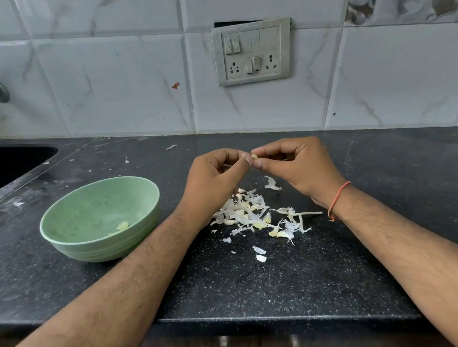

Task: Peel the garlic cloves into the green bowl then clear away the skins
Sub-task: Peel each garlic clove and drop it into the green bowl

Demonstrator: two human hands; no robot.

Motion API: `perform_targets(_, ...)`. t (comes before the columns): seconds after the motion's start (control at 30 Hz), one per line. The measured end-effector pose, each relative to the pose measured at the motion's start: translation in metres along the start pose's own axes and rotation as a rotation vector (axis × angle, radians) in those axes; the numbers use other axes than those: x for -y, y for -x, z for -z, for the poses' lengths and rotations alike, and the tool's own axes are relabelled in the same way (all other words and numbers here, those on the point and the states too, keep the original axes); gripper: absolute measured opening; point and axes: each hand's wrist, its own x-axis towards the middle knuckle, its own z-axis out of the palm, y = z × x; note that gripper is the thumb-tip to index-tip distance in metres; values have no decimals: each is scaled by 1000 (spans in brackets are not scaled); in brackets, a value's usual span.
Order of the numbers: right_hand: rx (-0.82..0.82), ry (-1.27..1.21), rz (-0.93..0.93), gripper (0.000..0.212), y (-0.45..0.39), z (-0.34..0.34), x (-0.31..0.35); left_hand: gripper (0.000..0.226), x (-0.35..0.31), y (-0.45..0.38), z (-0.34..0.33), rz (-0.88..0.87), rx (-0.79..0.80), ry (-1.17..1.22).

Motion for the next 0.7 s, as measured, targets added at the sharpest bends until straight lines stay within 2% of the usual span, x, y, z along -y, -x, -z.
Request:
perform_targets(0.13, 28, -8, -20, 21, 2, -1, 1, 14, 1, 0, -1, 26, 43, -28)
perform_targets(0.33, 23, -166, -80, 20, 2, -2, 4, 26, 6, -3, -2, 96, 68, -52)
perform_targets(0.57, -13, -402, -181, 19, 2, -2, 5, 26, 11, -5, 1, 125, 14, -82)
perform_targets(0.7, -21, -429, -183, 20, 1, 1, 4, 19, 9, -5, -3, 179, 36, 59)
